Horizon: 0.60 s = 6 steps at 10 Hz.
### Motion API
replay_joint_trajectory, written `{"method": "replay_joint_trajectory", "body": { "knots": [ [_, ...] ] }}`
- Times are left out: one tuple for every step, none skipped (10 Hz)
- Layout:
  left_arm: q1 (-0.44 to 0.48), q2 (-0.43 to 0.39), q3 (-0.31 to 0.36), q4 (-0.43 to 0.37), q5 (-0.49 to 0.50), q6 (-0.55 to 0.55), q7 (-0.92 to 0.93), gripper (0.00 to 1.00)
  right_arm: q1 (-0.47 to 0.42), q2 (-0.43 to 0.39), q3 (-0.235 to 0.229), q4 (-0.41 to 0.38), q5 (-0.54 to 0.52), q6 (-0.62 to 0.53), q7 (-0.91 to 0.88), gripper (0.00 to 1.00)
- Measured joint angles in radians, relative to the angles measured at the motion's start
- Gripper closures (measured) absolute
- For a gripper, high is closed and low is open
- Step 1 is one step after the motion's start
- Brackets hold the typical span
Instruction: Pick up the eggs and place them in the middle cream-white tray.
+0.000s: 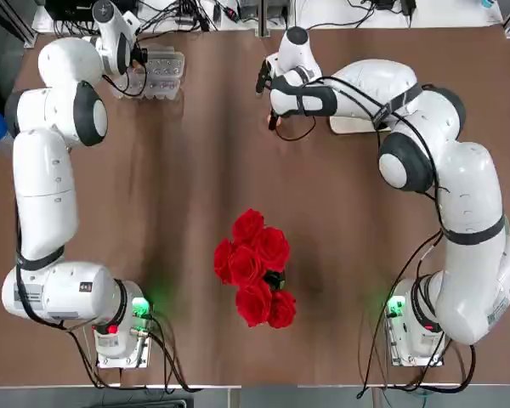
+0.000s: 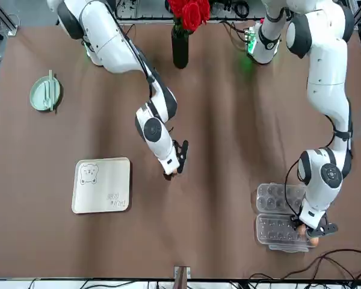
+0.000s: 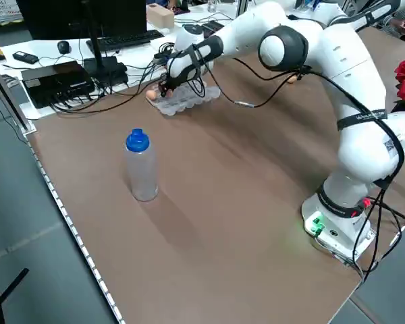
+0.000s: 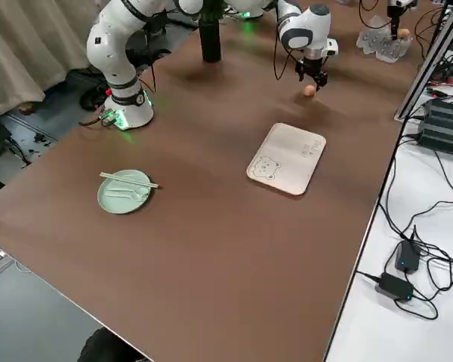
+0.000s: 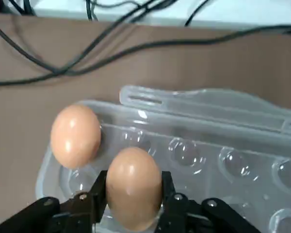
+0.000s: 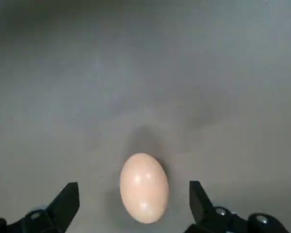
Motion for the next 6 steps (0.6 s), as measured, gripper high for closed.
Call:
{"method": "replay_joint_trajectory", "body": {
  "knots": [
    [0.000, -0.016, 0.000, 0.007, 0.000, -0.018, 0.000, 0.53, -0.001, 0.007, 0.000, 0.000, 0.000, 0.006, -0.006, 0.00],
    [-0.001, -0.038, 0.000, 0.011, 0.000, -0.053, 0.000, 0.53, -0.001, 0.014, 0.000, 0.000, 0.000, 0.027, -0.015, 0.00],
    [-0.002, -0.069, -0.001, 0.014, 0.000, -0.092, 0.000, 0.53, 0.000, 0.020, 0.000, 0.000, 0.000, 0.047, -0.024, 0.00],
    [-0.004, -0.106, -0.005, 0.016, 0.000, -0.145, 0.000, 0.53, 0.000, 0.024, 0.000, 0.000, 0.000, 0.056, -0.038, 0.01],
    [-0.009, -0.143, -0.014, 0.016, 0.000, -0.208, -0.003, 0.53, 0.000, 0.028, 0.001, 0.000, 0.000, 0.065, -0.046, 0.04],
    [-0.026, -0.173, -0.023, 0.016, -0.001, -0.258, -0.030, 0.53, 0.000, 0.032, 0.001, 0.000, 0.000, 0.073, -0.055, 0.06]
  ]
}}
